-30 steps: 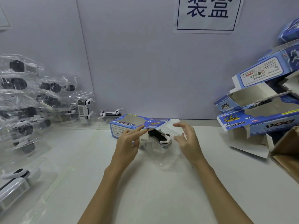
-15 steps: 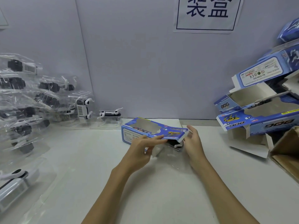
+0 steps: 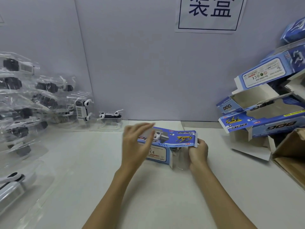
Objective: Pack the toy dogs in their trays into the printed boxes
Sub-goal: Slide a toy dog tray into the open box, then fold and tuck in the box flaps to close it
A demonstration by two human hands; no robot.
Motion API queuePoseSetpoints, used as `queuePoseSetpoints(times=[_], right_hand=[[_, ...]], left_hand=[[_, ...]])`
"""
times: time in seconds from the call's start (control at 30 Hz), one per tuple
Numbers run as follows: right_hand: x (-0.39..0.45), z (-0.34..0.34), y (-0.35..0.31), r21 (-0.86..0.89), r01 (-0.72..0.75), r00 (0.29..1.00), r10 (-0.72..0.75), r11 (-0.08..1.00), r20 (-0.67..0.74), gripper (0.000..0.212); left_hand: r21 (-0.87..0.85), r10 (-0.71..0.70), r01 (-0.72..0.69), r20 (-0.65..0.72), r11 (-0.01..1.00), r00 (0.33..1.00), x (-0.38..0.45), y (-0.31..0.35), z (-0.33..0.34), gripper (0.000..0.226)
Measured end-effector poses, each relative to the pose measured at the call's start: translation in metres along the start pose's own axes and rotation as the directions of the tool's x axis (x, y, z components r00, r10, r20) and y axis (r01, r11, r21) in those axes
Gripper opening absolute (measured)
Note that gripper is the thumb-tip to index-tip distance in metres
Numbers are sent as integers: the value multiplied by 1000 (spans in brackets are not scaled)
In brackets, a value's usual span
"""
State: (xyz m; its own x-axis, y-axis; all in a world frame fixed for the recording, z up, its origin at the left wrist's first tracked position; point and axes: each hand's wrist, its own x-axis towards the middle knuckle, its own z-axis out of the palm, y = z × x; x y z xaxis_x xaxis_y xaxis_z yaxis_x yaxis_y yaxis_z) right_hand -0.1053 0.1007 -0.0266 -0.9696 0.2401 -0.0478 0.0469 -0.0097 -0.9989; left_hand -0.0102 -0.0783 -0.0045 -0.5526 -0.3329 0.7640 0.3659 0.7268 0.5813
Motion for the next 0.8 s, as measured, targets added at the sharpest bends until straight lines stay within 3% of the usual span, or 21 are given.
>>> queuePoseSetpoints(times=[0.03,0.07,0.13,0.27,0.4,0.5,0.63,0.73,0.8], right_hand=[[1,0,1,-28,-2,1000,2,1000,-3,32],[2,0,2,-51,-12,1000,12,999,-2,31],[1,0,3,-48,-51,998,53,998,25,26],[-16,13,-3,9,-42,974,39,999,222,16],[-28,18,-20,54,51,924,-67,997,376,30],[-29,10,-32,157,174,928,-216,972,303,37],[-28,-6,-47,255,329,927,-363,909,97,47],[-29,-15,-55,293,421,902,-429,858,-40,48],[-31,-13,-54,290,440,896,-436,850,-79,50]], left_hand=[[132,-79,88,-68,987,995,2,-10,-2,37],[194,-220,224,-45,955,975,3,-18,-4,47],[152,-472,456,95,877,877,0,-29,-5,63],[88,-495,487,140,869,858,-4,-33,2,62],[57,-536,540,-78,840,841,-2,-27,-4,44],[-110,-597,588,-87,802,798,3,-29,-11,52],[-240,-589,612,166,754,791,6,-22,-12,46],[-425,-520,627,351,652,779,7,-19,-14,55],[-431,-444,646,482,630,755,5,-17,-15,55]])
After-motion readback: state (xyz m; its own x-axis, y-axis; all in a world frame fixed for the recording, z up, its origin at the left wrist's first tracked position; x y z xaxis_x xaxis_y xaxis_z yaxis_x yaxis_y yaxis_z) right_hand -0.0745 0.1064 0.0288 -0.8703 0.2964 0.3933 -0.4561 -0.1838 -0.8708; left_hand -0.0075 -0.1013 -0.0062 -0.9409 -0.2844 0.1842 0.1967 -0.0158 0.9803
